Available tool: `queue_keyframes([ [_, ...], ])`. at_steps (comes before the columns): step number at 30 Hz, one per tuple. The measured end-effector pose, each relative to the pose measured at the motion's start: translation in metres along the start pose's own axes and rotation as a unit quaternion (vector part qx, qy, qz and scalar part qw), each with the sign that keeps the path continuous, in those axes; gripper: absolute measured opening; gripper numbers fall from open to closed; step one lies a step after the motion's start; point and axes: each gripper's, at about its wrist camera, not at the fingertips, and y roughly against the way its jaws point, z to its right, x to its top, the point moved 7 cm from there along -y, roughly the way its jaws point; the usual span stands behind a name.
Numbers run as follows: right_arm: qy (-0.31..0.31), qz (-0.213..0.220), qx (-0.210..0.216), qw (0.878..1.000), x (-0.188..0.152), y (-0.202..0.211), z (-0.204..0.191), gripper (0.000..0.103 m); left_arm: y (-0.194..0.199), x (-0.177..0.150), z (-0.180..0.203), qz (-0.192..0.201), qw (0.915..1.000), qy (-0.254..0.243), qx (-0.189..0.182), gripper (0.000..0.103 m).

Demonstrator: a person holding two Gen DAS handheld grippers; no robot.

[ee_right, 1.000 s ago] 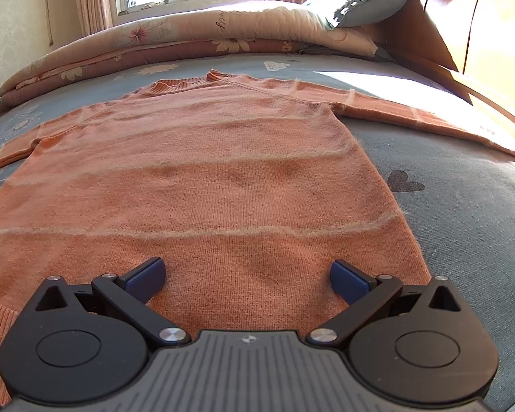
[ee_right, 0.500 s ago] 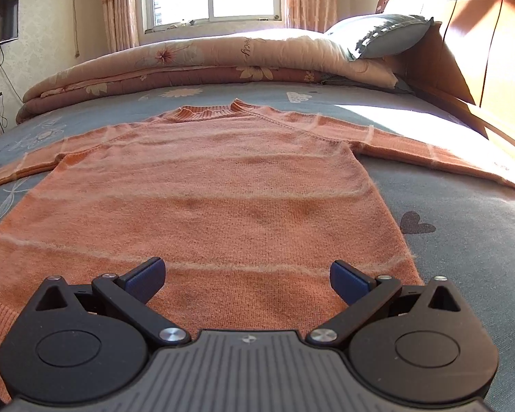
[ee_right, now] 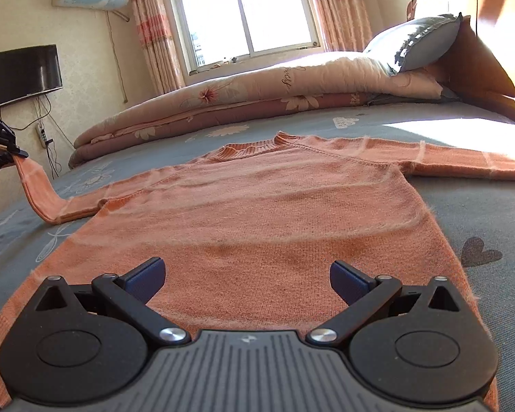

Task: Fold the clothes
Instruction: 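Close the left gripper on the sleeve cuff and lift it, then carry the held sleeve with the left gripper across the sweater body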

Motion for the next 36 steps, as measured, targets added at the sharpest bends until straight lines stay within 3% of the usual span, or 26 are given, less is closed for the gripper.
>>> queue_keyframes([
  [5,-0.047,-0.004,0.004,0.999,-0.001,-0.001,0.013,0.103,-0.004,-0.004,0.068,-0.004,0.9989,-0.043,-0.014,0.007],
  [19,-0.032,-0.014,-0.004,0.999,-0.002,-0.004,0.009,0.103,-0.013,-0.031,0.215,-0.013,0.9909,-0.109,-0.079,0.007],
  [36,-0.029,-0.016,-0.019,0.999,0.003,-0.001,0.012,0.103,-0.021,-0.117,0.331,-0.065,0.9686,-0.184,-0.155,0.007],
])
